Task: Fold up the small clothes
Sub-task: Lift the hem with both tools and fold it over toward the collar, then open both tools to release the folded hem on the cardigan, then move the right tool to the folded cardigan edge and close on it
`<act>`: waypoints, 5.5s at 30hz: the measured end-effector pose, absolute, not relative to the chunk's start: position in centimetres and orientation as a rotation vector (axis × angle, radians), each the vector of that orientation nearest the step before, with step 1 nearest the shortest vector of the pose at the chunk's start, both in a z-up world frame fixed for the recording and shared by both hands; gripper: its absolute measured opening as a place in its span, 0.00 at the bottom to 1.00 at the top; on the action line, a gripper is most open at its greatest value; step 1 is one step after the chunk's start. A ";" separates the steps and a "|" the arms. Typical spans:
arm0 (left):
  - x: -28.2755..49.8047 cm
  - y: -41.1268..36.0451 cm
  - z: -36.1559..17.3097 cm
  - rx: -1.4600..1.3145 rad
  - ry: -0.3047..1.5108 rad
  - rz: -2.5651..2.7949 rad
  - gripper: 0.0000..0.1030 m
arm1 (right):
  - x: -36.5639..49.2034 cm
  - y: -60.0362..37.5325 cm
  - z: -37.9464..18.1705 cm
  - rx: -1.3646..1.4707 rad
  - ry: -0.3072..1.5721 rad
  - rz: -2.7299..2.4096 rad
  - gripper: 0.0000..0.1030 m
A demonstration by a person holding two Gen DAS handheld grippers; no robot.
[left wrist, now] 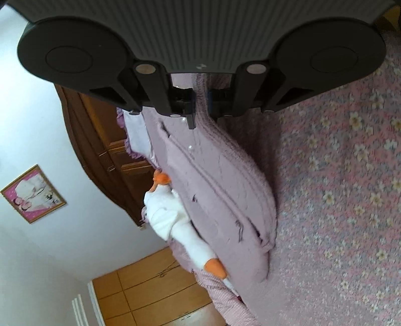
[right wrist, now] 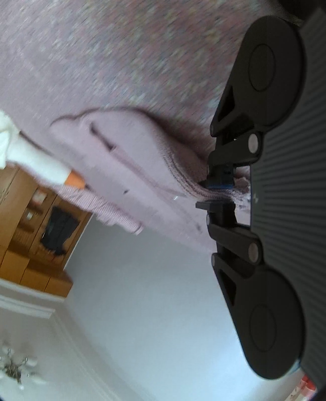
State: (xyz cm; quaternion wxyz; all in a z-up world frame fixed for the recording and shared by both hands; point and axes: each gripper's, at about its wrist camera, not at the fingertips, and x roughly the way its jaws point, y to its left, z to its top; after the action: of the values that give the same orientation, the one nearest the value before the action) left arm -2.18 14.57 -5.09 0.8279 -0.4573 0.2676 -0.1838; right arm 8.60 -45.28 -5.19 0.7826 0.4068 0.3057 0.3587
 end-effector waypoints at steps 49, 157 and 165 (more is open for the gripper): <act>10.0 15.0 6.4 -0.854 0.341 -0.412 0.08 | 21.8 -40.2 3.8 0.794 0.340 0.768 0.11; 27.6 16.3 -1.6 -0.369 0.553 -0.094 0.54 | 33.7 -36.3 -2.8 0.253 0.600 0.372 0.46; 28.1 15.6 -1.8 -0.325 0.586 -0.088 0.51 | 34.2 -36.6 -3.0 0.284 0.581 0.340 0.12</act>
State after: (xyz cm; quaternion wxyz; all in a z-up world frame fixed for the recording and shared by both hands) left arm 28.11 15.63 -1.77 0.9434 -0.1594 0.2876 -0.0429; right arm 34.18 -36.63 -3.04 0.9340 0.1390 0.2840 0.1661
